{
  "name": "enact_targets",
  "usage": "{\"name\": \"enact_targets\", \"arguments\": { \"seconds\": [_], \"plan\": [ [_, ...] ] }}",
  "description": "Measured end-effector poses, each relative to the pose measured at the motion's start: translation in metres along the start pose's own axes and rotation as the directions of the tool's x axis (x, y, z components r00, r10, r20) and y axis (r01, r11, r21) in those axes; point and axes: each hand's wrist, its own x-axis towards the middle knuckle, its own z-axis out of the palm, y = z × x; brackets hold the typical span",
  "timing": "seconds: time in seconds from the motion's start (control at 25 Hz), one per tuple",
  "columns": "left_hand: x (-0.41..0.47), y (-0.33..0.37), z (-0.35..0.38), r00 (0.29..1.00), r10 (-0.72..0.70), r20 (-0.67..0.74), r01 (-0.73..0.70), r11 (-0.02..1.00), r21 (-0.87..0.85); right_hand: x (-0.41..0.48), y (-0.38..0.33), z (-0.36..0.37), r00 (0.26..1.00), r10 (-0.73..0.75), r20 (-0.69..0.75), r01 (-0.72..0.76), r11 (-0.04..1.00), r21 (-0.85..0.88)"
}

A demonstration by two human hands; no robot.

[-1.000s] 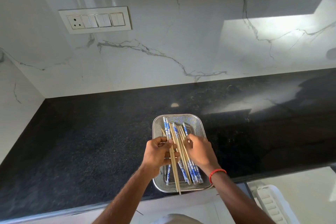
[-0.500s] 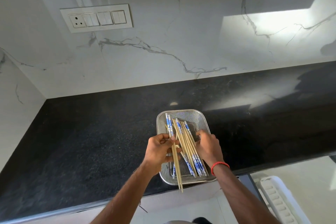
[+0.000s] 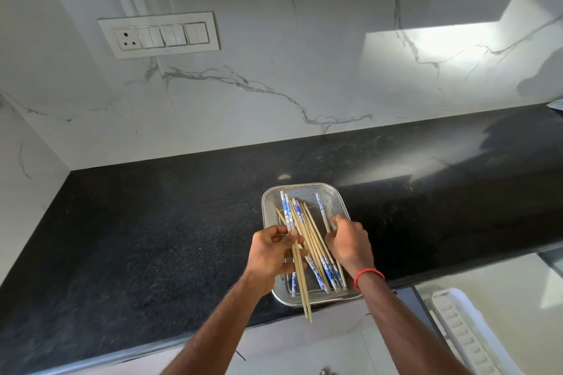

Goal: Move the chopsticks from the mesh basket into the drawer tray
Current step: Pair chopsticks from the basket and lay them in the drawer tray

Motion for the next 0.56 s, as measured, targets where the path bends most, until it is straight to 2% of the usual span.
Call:
{"name": "enact_targets", "arguments": {
  "seconds": [0.08,0.16,0.2,0.4,0.56],
  "plan": [
    [0.002,0.001,0.002,1.000,-0.001,0.008,0.001,1.000,0.005,-0.011,-0.003,-0.011,0.999,0.007,-0.045,0.002,0.980,0.198],
    [0.003,0.001,0.005,1.000,-0.001,0.026,0.001,1.000,0.012,-0.026,-0.009,-0.021,0.999,-0.003,-0.035,0.017,0.908,0.419],
    [0.004,0.001,0.008,0.999,-0.001,0.040,0.001,1.000,0.013,-0.034,-0.013,-0.026,1.000,-0.005,-0.014,0.011,0.880,0.474],
    [0.006,-0.001,0.026,0.993,-0.011,0.114,0.011,1.000,-0.006,-0.060,-0.015,-0.024,0.994,-0.053,0.092,0.005,0.888,0.460],
    [0.006,-0.006,0.042,0.989,-0.020,0.144,0.024,0.999,-0.025,-0.065,-0.001,-0.028,0.996,-0.041,0.079,-0.004,0.861,0.509]
  ]
}}
